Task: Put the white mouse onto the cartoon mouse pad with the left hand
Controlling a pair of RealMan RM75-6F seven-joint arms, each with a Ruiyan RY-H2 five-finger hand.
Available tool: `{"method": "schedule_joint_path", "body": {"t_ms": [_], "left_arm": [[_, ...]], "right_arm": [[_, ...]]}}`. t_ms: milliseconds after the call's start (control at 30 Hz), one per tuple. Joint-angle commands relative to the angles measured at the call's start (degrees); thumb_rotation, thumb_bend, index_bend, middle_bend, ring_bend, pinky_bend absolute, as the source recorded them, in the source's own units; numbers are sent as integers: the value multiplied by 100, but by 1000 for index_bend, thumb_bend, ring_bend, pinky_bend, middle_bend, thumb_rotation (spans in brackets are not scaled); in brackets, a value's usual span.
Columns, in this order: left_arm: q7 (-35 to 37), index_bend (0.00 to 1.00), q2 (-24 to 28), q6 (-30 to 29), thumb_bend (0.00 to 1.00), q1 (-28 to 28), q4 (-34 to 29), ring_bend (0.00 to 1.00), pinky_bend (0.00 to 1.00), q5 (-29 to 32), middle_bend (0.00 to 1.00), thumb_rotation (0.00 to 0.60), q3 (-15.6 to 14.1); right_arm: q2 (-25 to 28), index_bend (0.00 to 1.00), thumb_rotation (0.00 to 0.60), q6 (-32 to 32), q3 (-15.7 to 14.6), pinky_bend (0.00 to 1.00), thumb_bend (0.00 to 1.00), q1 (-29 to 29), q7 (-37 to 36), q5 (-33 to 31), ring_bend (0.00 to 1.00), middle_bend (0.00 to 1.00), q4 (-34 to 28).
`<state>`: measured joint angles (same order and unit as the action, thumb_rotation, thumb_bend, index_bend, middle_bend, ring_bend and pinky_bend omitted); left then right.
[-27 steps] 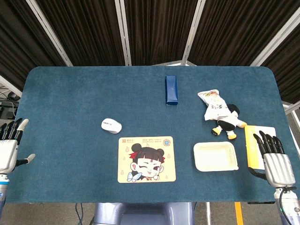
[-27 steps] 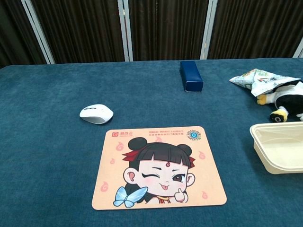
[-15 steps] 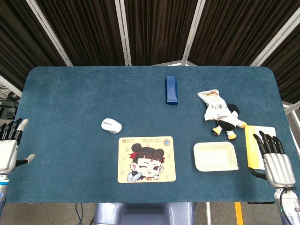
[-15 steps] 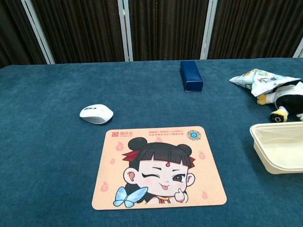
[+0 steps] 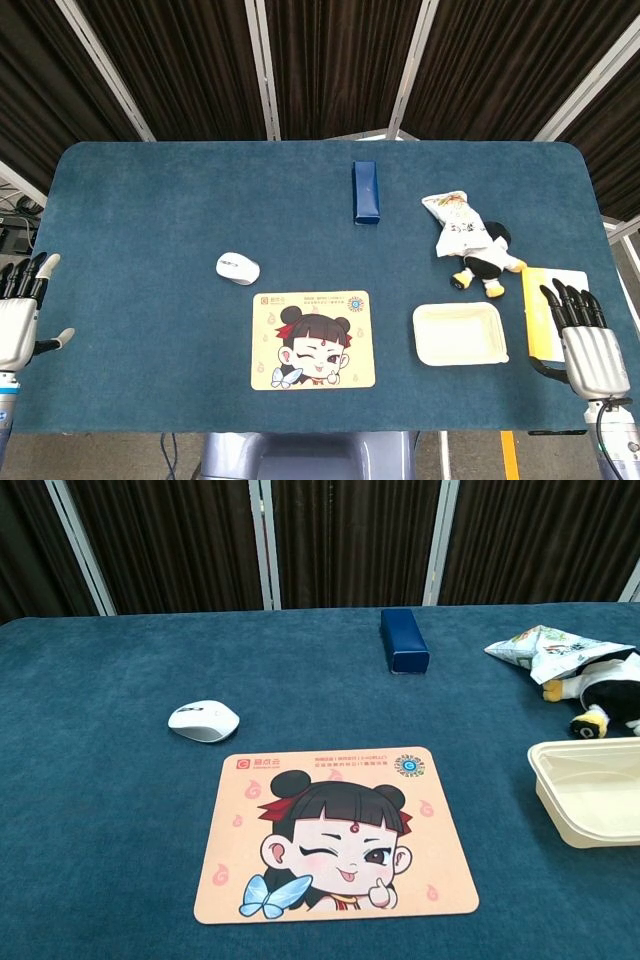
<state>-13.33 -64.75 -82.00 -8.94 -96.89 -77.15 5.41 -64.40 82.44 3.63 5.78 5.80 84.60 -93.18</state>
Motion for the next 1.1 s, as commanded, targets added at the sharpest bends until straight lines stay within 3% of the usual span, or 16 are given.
{"method": "schedule_joint_path", "body": {"t_ms": [33,567,767,1100], "left_arm": [[5,0,-3,-3,127,4,0,0,0,2,0,600,-1],[25,0,10,26,126,-16,-53,0,0,8,0,600,15],[34,0,151,386,126,-297,-300,0,0,251,0,600,254],[-1049,0,149,1302,125,-1440,-494,0,0,1138,0,600,1013]], "right_arm": [[-1,20,600,4,-4,0,98,-1,-6,9,0,0,9],[-10,20,600,15,-3,0,98,-3,13,10,0,0,14],[-12,20,600,12,-1,0,97,-1,10,8,0,0,16],[-5,20,600,4,-2,0,97,2,1,3,0,0,6]]}}
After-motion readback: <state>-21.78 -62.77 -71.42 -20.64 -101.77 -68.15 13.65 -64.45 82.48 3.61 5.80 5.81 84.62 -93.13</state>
